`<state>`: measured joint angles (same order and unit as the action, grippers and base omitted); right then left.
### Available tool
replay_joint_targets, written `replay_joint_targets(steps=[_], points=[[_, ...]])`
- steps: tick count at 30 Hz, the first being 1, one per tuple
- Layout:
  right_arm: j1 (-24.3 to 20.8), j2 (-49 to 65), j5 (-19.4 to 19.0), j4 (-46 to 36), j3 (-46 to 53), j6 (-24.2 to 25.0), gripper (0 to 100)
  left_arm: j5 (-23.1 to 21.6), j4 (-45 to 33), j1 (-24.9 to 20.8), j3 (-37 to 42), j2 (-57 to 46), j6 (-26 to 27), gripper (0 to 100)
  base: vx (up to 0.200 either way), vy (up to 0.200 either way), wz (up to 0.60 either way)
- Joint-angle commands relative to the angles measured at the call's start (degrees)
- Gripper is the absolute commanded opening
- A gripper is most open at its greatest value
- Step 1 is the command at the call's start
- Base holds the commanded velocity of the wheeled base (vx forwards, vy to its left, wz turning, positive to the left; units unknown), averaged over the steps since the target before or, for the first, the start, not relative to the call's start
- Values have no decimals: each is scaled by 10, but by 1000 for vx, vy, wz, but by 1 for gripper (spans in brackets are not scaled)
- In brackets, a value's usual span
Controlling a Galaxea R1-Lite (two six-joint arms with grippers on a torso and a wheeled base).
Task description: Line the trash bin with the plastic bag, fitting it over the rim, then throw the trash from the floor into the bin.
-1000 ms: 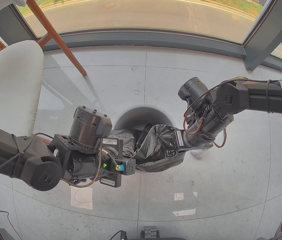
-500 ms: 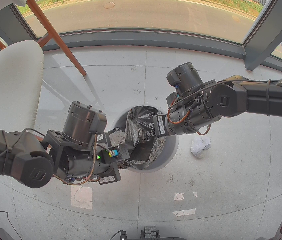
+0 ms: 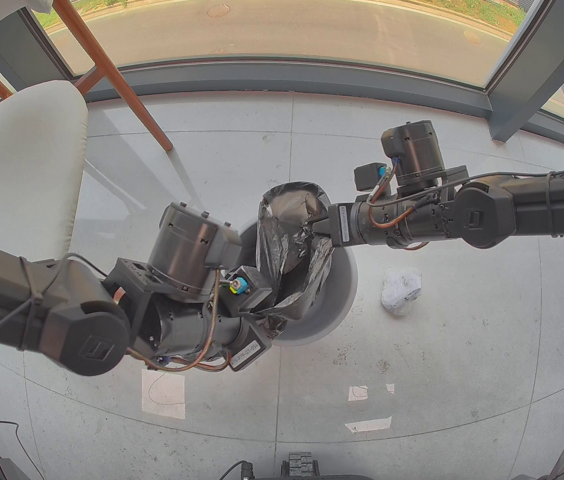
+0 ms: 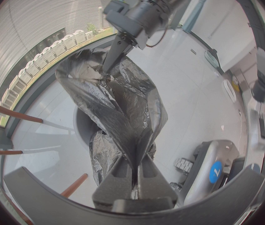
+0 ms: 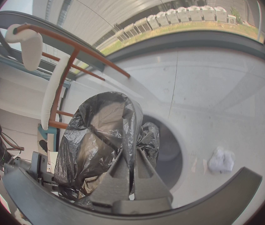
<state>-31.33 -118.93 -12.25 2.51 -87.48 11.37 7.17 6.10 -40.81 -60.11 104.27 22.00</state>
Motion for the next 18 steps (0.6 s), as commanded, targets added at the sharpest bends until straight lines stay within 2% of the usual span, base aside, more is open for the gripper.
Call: replay_joint_targets(steps=[1,4,6,11,18], points=[[43,26,-27,40,63,-20,0,1,0,-10,-99,84,-59,0,0,0,0],[65,39,-43,50,93,-28,0,12,-5,-23,-155,116,-118,0,0,0,0],[81,39,-50,69,108,-36,0,17,-6,-37,-178,132,-139,0,0,0,0],[101,35,-52,134,138,-38,0,18,-6,-54,-193,154,-148,0,0,0,0],[103,34,-52,159,160,-38,0,20,-14,-62,-173,154,-153,0,0,0,0]])
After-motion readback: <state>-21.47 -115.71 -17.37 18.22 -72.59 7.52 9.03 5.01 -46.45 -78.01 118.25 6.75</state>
